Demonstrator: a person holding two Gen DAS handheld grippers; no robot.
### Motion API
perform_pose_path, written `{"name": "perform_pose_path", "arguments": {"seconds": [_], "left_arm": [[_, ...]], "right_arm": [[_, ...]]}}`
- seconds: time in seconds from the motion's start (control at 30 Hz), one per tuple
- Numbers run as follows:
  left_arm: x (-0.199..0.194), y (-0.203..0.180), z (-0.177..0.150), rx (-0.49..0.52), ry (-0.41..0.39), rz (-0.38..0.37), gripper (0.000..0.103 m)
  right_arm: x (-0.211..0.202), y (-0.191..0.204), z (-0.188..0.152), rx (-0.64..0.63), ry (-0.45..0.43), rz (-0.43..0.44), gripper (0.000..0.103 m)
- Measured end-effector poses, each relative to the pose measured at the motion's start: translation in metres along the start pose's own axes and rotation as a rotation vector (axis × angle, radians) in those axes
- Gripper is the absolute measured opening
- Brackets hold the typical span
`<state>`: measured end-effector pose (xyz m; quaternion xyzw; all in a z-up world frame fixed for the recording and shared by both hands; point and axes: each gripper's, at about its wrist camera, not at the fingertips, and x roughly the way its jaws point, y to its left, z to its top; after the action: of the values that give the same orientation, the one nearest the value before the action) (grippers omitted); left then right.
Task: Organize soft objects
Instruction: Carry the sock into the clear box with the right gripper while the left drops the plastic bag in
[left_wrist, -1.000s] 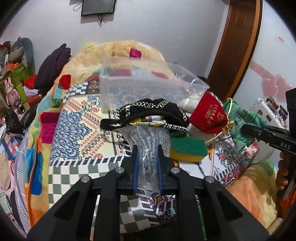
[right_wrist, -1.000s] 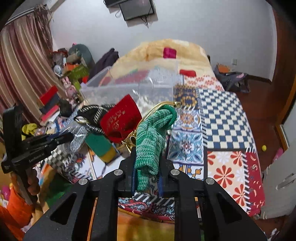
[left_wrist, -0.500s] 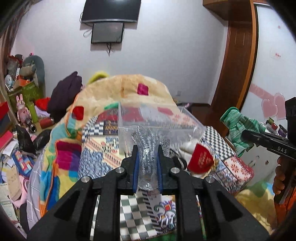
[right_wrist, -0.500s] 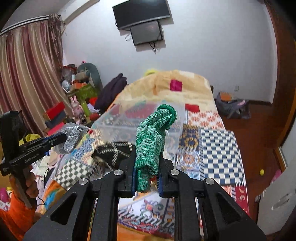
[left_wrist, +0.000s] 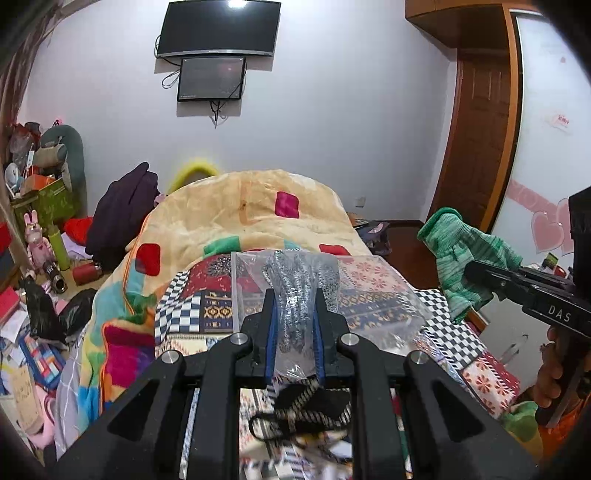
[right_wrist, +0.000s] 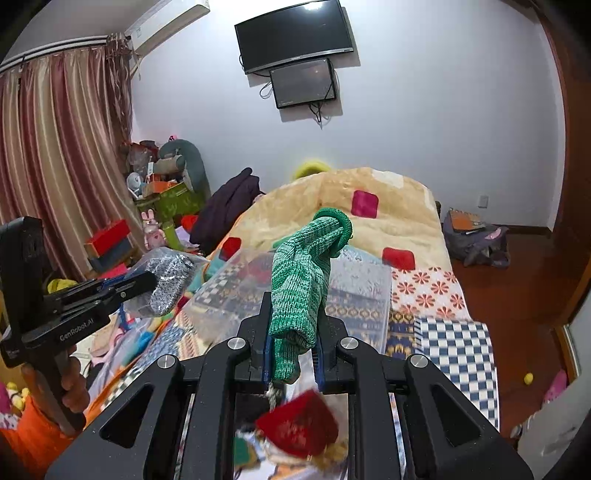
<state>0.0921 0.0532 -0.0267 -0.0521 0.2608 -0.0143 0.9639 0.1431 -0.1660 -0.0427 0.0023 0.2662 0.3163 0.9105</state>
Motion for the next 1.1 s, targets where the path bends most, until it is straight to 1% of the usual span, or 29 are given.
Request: {"name": "perform_pose_path", "arguments": {"seconds": [0.2,0.3,0.53,0.67,0.83,0.87,0.9,0.93,0.97,1.0,1.1], "left_arm": [[0.040,0.003,0.015,0.013,0.035,0.006,0.016],[0.062,0.003,0.017,0.022,0.068,0.007,0.016],[0.117,0.005,0.005,0.043,0.187,0.021,0.016],[0.136,0.006,-0.003,0.050,0.240,0.032,0.016],[0.149,0.004,-0.012,0.059,0.278,0.036,0.017],[0.150,0.003,-0.013,0.062,0.277,0.044,0.017],[0.149,0.003,-0.013,0.065,0.274,0.054,0.018],[0.149,0.002,-0.014,0.065,0.277,0.052,0.020],[0.148,0.002,-0.014,0.063,0.279,0.049,0.022],[0.147,0.002,-0.013,0.059,0.280,0.044,0.026],[0.141,0.001,-0.010,0.058,0.266,0.046,0.036]], "right_arm": [[0.032,-0.006,0.010,0.000,0.036,-0.002,0.015],[0.052,-0.009,0.009,-0.001,0.073,-0.001,0.015],[0.087,-0.012,0.001,-0.013,0.163,-0.007,0.015],[0.100,-0.015,-0.004,-0.011,0.205,-0.014,0.016],[0.109,-0.016,-0.010,-0.019,0.248,-0.028,0.018],[0.111,-0.016,-0.011,-0.023,0.257,-0.028,0.022],[0.111,-0.015,-0.011,-0.025,0.263,-0.027,0.030],[0.112,-0.015,-0.011,-0.026,0.267,-0.028,0.036],[0.110,-0.015,-0.011,-0.028,0.260,-0.033,0.047],[0.109,-0.015,-0.010,-0.030,0.251,-0.039,0.055],[0.098,-0.014,-0.005,-0.040,0.218,-0.050,0.056]]}}
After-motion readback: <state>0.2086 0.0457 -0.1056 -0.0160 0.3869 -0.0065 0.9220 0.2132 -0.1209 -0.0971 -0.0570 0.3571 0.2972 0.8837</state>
